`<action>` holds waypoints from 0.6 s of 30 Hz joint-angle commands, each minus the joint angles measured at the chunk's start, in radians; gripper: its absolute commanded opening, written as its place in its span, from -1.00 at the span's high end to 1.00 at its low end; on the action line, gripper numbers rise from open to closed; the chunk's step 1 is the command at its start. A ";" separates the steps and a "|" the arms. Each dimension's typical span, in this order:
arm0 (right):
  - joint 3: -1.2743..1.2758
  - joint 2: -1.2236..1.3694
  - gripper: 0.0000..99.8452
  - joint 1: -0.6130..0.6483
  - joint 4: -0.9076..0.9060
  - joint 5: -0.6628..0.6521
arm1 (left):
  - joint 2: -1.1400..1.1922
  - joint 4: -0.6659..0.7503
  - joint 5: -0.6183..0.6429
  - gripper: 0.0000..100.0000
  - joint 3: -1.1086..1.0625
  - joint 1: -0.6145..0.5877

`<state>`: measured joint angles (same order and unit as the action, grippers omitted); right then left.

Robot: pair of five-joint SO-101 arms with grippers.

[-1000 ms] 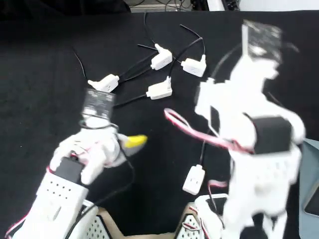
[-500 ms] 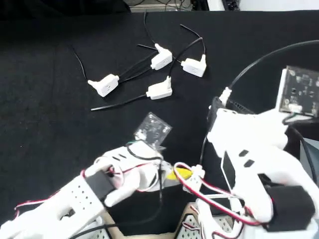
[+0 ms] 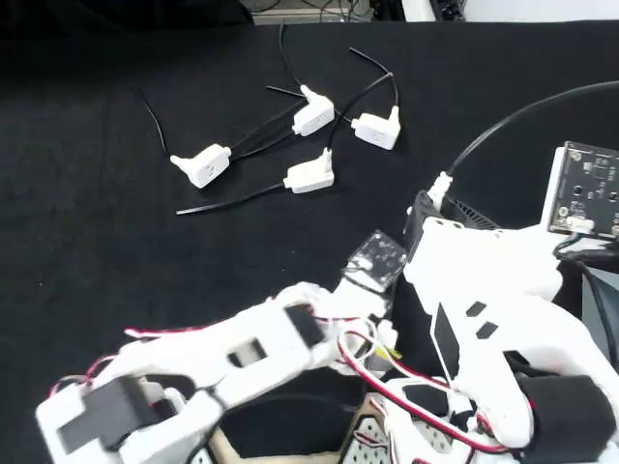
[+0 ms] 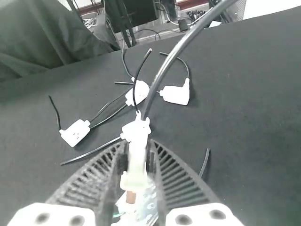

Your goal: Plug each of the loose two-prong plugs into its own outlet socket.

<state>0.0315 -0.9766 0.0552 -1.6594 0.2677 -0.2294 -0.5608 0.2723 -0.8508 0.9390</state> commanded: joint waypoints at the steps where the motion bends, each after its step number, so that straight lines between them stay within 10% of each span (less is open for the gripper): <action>1: 0.002 0.005 0.98 -0.005 -0.002 0.000 | 0.140 0.017 0.017 0.35 0.134 0.010; 9: 0.004 0.005 0.98 -0.003 -0.002 0.000 | 0.193 0.017 0.011 0.39 0.173 0.013; 18: 0.004 0.005 0.98 -0.003 -0.002 0.000 | 0.181 -0.021 -0.161 0.92 0.154 -0.051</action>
<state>0.0361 -0.9751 0.0552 -1.6594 0.2677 -0.0315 -0.5608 0.1956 -0.7265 0.9160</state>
